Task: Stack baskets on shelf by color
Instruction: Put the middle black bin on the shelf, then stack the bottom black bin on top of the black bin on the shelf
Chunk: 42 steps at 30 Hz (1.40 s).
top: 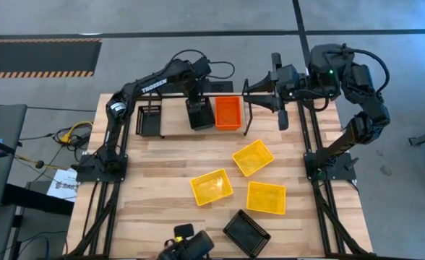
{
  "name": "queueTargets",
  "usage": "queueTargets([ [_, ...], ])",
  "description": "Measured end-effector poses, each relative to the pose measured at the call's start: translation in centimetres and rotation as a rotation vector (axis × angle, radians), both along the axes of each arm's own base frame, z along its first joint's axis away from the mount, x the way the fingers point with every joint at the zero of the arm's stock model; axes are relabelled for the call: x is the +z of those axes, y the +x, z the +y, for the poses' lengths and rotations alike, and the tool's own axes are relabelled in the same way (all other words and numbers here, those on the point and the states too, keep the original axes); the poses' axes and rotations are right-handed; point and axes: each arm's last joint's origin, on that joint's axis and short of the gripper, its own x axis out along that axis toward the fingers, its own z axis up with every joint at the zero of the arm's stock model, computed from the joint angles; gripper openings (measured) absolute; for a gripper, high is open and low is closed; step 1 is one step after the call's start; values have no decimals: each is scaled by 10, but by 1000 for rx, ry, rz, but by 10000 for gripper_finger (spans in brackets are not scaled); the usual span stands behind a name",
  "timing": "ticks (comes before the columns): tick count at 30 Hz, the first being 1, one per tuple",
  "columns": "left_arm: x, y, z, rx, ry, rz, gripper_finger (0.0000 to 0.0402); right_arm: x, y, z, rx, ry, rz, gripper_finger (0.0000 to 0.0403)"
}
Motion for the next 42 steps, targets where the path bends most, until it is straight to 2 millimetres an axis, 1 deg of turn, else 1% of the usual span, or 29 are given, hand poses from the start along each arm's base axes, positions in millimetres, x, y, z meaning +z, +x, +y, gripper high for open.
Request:
queueTargets([
  [3,27,-5,-6,35,-36,-10,140,-6,-1,-1,-15,30,66,124],
  [6,57,-12,-14,58,-102,-54,140,-17,-5,-4,-88,123,175,124],
  [9,84,-21,-23,57,-148,-126,140,-34,-6,-6,-175,262,348,124],
  [12,103,-35,-38,26,-162,-175,140,-57,-4,-5,-291,429,570,124],
  [14,116,-45,-46,22,-144,-193,140,-68,10,-2,-338,538,615,124],
  [17,136,-58,-59,6,-101,-238,140,-86,28,8,-252,661,726,124],
  [18,142,-62,-63,-3,-88,-253,140,-95,36,14,-255,694,778,124],
  [19,148,-66,-67,-7,-76,-270,140,-102,38,19,-274,726,826,124],
  [20,154,-70,-70,-11,-64,-285,140,-115,45,24,-303,748,889,124],
  [22,163,-76,-76,-29,-39,-313,140,-140,63,38,-318,789,985,124],
  [24,168,-81,-81,-47,-23,-326,140,-163,71,50,-402,824,1099,124],
  [27,175,-88,-85,-71,-2,-341,140,-199,76,76,-523,871,1256,124],
  [29,177,-90,-87,-83,7,-345,140,-223,83,96,-582,918,1316,124],
  [32,177,-90,-87,-83,4,-347,140,-252,84,127,-672,948,1401,124],
  [37,178,-90,-89,-59,-17,-358,140,-282,92,182,-698,1028,1389,124],
  [42,178,-89,-90,-50,-31,-365,140,-306,93,230,-759,1054,1278,124],
])
